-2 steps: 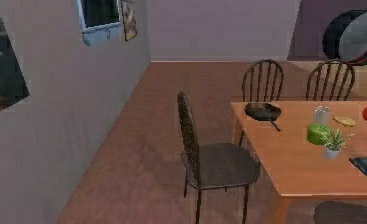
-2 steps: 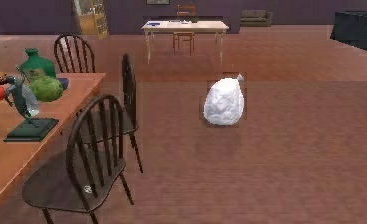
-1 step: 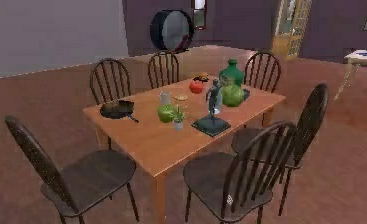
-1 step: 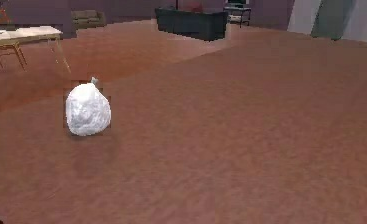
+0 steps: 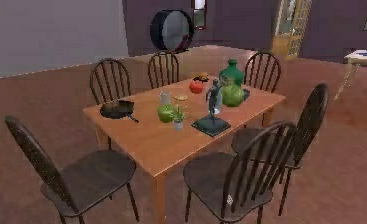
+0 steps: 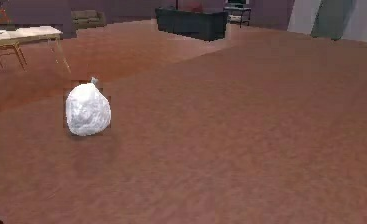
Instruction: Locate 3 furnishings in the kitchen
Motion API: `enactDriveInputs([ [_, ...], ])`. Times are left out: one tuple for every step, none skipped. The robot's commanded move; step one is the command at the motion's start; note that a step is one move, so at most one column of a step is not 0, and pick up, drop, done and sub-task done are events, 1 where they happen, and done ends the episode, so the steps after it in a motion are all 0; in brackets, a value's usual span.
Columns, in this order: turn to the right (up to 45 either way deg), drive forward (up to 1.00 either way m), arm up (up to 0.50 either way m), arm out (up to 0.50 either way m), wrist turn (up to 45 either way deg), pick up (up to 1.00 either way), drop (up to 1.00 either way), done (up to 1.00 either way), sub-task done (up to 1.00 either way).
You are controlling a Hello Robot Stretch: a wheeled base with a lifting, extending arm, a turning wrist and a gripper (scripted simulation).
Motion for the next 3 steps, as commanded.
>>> enactDriveInputs([
  [-45.0,0.00,0.00,0.00,0.0,0.00,0.00,0.00,0.00],
  [-15.0,0.00,0.00,0.00,0.0,0.00,0.00,0.00,0.00],
  [0.0,0.10,0.00,0.00,0.0,0.00,0.00,0.00,0.00],
])
